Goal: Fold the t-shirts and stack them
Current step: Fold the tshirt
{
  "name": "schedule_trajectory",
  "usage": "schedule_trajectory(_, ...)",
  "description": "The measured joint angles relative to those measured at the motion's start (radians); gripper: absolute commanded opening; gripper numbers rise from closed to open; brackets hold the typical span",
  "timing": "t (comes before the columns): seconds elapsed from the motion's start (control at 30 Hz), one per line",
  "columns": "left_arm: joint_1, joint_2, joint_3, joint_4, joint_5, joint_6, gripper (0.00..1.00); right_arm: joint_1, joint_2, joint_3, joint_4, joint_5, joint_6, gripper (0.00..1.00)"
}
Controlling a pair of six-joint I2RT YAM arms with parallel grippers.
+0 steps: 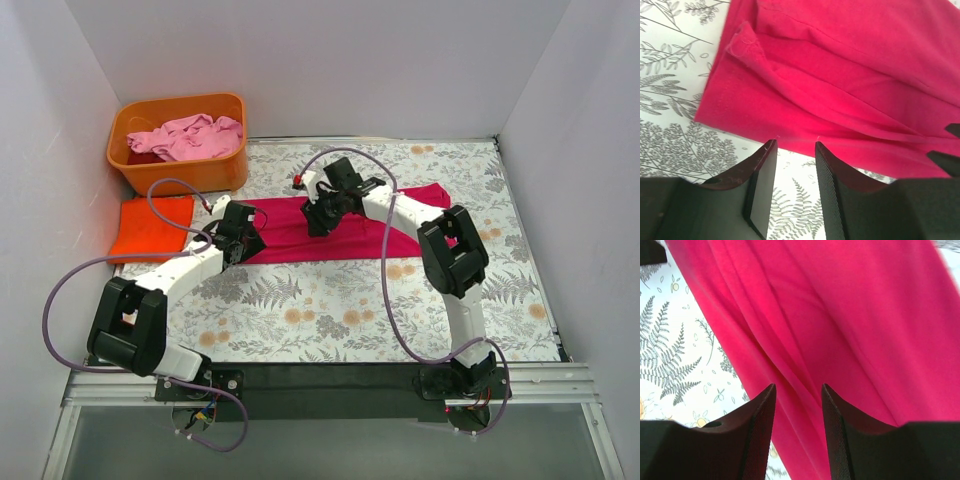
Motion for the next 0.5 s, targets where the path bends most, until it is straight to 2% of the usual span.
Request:
schedule_trajectory(0.17,0.022,0.019,-0.001,0.006,-0.001,0.023,0.34,0.039,0.070,0.052,-0.039,0.002,-0.043,0.40)
schedule_trajectory(0.5,0.037,0.086,-0.001,0.003,0.000,0.038,0.34,0.047,0.101,0.096,-0.064,0.021,-0.081,0.33)
